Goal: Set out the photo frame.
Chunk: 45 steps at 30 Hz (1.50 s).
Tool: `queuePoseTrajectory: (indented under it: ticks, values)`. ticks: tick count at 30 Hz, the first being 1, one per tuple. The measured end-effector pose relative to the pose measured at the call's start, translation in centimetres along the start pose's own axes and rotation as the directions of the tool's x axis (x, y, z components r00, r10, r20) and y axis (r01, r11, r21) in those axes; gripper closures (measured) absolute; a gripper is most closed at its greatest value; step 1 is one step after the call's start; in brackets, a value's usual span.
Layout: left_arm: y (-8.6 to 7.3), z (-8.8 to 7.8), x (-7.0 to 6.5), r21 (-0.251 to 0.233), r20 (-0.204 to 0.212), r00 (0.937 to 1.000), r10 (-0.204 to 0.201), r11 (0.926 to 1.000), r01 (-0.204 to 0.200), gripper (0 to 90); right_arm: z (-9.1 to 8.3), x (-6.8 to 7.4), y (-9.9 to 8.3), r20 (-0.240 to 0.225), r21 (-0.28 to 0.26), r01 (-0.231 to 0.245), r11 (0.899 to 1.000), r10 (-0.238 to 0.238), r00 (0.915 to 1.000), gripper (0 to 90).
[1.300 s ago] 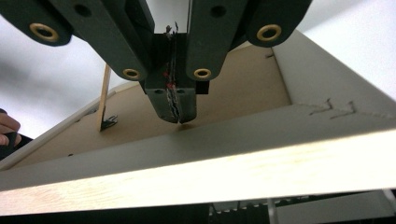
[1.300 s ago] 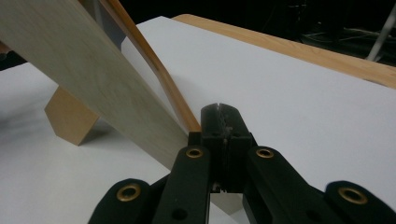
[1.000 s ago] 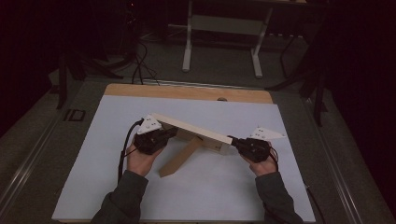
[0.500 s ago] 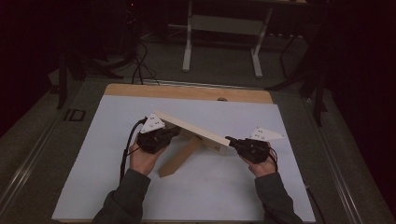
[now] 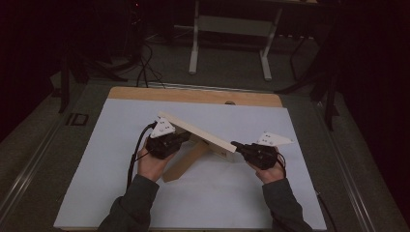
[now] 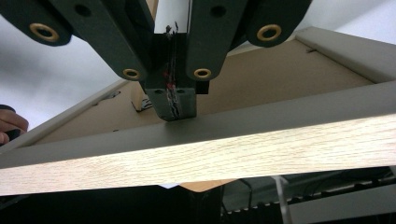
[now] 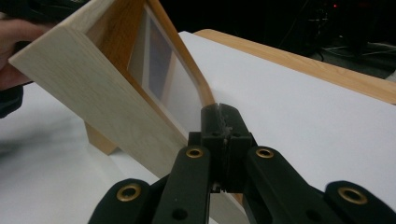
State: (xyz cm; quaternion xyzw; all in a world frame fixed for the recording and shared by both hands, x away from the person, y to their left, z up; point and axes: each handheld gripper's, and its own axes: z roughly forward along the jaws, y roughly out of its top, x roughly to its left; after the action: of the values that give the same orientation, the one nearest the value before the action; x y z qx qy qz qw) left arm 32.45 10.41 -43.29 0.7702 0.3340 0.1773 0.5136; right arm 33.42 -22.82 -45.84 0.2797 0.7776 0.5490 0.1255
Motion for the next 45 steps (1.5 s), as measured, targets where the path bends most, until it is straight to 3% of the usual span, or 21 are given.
queuePoseTrajectory:
  ticks: [45]
  values:
    - [0.6, 0.9, 1.5, 0.011, -0.011, 0.9994, -0.032, 0.9994, 0.033, 90.0, 1.7, 2.6, 0.7, -0.083, 0.022, 0.065, 0.998, -0.063, 0.9946, 89.8]
